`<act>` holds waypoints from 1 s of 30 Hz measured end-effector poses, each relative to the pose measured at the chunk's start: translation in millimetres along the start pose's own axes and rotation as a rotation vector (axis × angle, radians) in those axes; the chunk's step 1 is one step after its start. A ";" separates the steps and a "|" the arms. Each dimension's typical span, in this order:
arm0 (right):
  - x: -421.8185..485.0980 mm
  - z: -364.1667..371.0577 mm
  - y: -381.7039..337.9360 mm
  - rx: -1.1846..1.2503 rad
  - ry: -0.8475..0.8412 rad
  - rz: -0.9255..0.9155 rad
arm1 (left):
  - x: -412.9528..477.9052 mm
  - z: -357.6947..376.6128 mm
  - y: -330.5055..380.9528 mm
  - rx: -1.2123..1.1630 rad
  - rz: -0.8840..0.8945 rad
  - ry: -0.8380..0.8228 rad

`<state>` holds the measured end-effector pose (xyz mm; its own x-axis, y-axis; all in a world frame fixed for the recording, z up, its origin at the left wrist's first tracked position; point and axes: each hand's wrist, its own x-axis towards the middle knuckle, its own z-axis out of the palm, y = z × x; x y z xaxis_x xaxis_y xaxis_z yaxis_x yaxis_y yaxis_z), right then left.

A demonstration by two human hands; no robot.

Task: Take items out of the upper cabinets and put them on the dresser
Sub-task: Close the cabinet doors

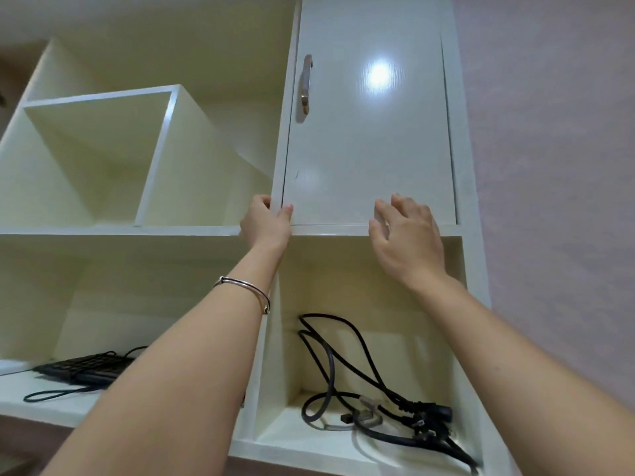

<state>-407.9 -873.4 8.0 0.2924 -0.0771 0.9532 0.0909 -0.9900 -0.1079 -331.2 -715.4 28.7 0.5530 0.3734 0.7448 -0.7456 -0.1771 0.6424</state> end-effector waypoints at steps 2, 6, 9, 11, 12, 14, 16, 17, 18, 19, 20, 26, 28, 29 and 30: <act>0.1 1.2 1.0 -0.022 -0.008 -0.009 | 1.7 4.0 -5.3 0.036 0.027 0.017; -1.1 1.5 1.1 -0.047 -0.021 -0.019 | 7.8 0.9 -5.4 0.016 -0.002 -0.004; -1.8 -3.2 -0.7 -0.049 -0.054 -0.021 | 3.5 -7.8 -5.7 0.059 0.016 -0.078; -2.0 -8.4 -1.8 -0.024 -0.080 -0.018 | -6.6 -18.0 -10.2 0.108 0.078 -0.124; -2.9 -10.2 -2.7 0.004 -0.084 -0.016 | -13.9 -25.5 -14.0 0.141 0.114 -0.136; -11.7 -9.6 -6.5 0.087 -0.064 -0.005 | -32.5 -46.1 -23.5 0.175 0.158 -0.156; -35.0 -5.3 -14.7 0.207 -0.018 0.004 | -56.7 -74.2 -34.8 0.176 0.155 -0.176; -53.6 -1.1 -20.6 0.272 0.000 -0.003 | -71.3 -92.0 -43.6 0.189 0.144 -0.189; -76.8 4.2 -27.8 0.332 0.006 -0.021 | -88.4 -112.5 -55.2 0.216 0.130 -0.208; -104.1 10.7 -36.2 0.395 -0.014 -0.042 | -108.0 -135.7 -69.3 0.252 0.110 -0.227; -134.9 18.1 -44.9 0.473 -0.065 -0.065 | -130.3 -161.1 -85.1 0.294 0.079 -0.234; -362.3 63.2 -87.9 0.969 -0.850 0.077 | -332.2 -320.9 -161.7 0.720 -0.424 -0.224; -443.7 74.0 -89.2 0.979 -1.154 0.181 | -412.6 -363.9 -167.8 0.802 -0.677 -0.244; -483.5 77.2 -86.0 0.959 -1.304 0.218 | -450.6 -381.4 -166.3 0.824 -0.807 -0.225; -524.0 76.9 -79.5 0.926 -1.452 0.253 | -490.3 -398.6 -163.3 0.828 -0.950 -0.183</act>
<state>-495.1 -745.2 -504.6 0.8820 0.4671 -0.0625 0.2294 -0.5415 -0.8088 -628.9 -506.6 -513.3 0.8318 0.5466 -0.0969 0.3881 -0.4478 0.8055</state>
